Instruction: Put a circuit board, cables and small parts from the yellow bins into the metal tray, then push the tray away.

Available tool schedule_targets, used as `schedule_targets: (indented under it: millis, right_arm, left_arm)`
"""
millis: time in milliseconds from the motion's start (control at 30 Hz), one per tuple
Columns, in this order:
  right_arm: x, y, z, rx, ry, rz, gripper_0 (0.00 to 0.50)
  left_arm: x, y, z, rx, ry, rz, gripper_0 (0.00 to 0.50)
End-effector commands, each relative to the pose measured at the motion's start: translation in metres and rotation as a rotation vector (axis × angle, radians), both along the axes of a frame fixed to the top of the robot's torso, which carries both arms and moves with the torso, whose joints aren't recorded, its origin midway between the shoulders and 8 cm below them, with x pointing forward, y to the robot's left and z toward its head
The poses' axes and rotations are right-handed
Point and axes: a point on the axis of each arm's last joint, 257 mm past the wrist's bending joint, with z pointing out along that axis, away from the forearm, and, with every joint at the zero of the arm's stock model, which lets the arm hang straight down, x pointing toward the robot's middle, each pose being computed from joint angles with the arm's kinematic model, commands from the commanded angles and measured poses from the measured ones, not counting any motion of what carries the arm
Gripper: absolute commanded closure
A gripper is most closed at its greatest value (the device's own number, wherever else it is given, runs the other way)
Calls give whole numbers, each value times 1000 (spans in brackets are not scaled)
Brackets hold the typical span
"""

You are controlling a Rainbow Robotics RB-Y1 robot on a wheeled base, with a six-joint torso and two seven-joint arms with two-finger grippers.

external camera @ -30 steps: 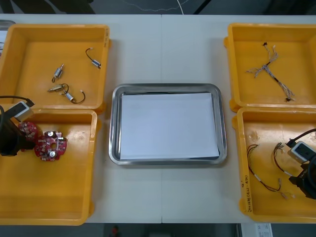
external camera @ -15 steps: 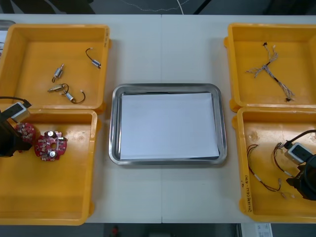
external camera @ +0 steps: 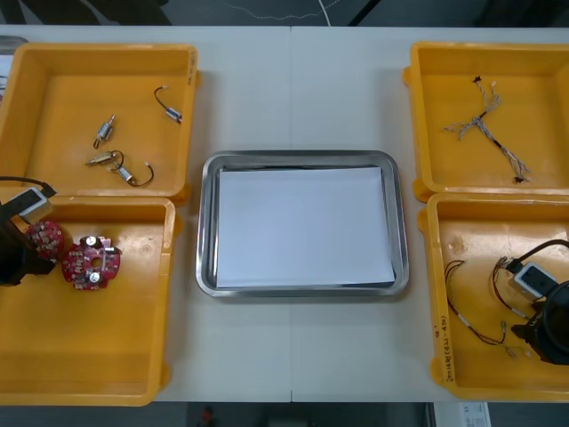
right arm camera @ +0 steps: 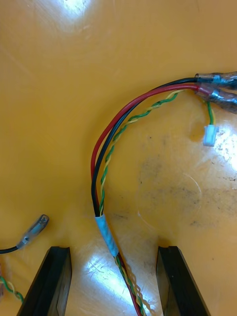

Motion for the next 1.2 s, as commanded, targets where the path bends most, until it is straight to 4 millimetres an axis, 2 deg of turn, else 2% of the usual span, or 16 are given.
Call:
schedule_targets:
  millis: [33,200,233,267,300,433,467,533,567,600,633,667,700,867,1000,1200]
  right_arm:
    - [3,-5,2,-53,-7,56,0]
    - [2,-4,2,-53,-5,57,17]
    - [2,-4,1,-52,-4,58,88]
    - [1,-4,1,-50,-3,56,285]
    - [1,-4,0,-51,-2,57,368]
    - [1,-4,-2,-62,-5,64,494]
    - [1,-4,-1,-62,-7,63,500]
    - [3,-4,-1,-60,-13,61,500]
    - [4,-3,0,-57,-19,62,500]
    - [5,-3,1,-56,-25,59,500]
    - [6,-3,2,-56,-28,59,500]
    - [7,-3,3,-55,-31,57,500]
    - [8,-5,5,-55,-35,52,500]
    - [18,-14,21,-61,-60,31,500]
    - [24,-27,45,-81,-71,4,500]
    - [18,-37,83,-76,-38,-34,500]
  left_arm:
    - [-12,31,3,94,10,-47,0]
    - [-12,31,2,99,11,-50,0]
    - [-13,32,2,101,11,-49,0]
    - [-13,32,2,101,12,-49,0]
    - [-13,32,1,101,10,-49,0]
    - [-14,31,0,95,15,-50,0]
    - [-14,31,0,95,15,-50,0]
    - [-15,31,0,97,15,-50,143]
    - [-15,31,0,97,15,-51,241]
    - [-15,32,-1,97,15,-50,302]
    - [-14,31,-1,98,13,-52,317]
    - [-15,32,-3,99,13,-54,360]
    - [-15,31,-4,100,11,-57,497]
    - [-14,30,-4,103,7,-59,500]
    - [-13,29,-4,97,6,-59,500]
    - [-13,26,1,92,1,-62,500]
